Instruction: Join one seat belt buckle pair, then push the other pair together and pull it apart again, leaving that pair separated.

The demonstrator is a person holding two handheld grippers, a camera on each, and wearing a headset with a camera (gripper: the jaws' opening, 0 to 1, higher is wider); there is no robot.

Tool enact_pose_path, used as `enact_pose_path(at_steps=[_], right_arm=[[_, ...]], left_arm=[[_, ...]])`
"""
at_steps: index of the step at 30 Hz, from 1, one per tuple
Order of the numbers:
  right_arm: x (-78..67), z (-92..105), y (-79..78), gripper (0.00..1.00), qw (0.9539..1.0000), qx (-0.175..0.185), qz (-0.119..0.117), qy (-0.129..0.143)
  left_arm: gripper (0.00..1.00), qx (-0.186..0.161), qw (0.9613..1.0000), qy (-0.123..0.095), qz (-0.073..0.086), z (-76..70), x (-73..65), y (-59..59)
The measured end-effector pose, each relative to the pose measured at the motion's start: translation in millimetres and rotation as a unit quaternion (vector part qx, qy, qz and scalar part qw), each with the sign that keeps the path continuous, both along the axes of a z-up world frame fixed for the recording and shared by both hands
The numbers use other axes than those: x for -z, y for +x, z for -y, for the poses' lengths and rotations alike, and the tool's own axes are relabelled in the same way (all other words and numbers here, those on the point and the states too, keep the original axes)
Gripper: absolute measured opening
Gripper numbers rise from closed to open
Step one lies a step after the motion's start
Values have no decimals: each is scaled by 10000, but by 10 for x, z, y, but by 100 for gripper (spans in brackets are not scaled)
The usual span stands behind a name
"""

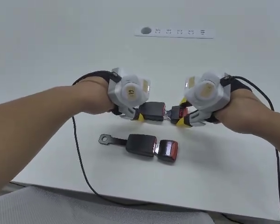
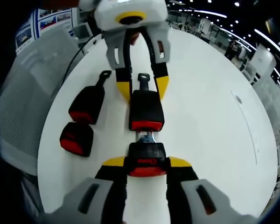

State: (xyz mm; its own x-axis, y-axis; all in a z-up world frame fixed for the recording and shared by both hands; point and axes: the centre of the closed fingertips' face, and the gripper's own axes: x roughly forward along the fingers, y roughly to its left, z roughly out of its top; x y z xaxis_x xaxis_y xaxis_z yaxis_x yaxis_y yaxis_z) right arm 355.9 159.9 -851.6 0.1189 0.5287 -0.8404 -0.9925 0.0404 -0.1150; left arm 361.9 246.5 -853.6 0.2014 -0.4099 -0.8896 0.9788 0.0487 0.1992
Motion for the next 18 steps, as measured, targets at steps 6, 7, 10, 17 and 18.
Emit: enact_pose_path(at_steps=[6, 7, 10, 17, 18], right_arm=[[-11, 5, -15, 31, 10000, -29, 15, 87], [-12, 18, -17, 31, 10000, -37, 23, 81], [-11, 97, -13, 31, 10000, 12, 21, 97], [-9, 344, -8, 31, 9999, 153, -5, 55], [-9, 358, -12, 31, 9999, 151, -5, 46]], left_arm=[[30, 52, 10000, 18, -13, 9, -8, -16], [30, 50, 10000, 15, -18, 9, -10, -18], [30, 33, 10000, -15, -30, 8, -11, -19], [30, 17, 10000, -14, -49, 11, -17, -30], [30, 1, 10000, -9, -49, 11, -18, -32]])
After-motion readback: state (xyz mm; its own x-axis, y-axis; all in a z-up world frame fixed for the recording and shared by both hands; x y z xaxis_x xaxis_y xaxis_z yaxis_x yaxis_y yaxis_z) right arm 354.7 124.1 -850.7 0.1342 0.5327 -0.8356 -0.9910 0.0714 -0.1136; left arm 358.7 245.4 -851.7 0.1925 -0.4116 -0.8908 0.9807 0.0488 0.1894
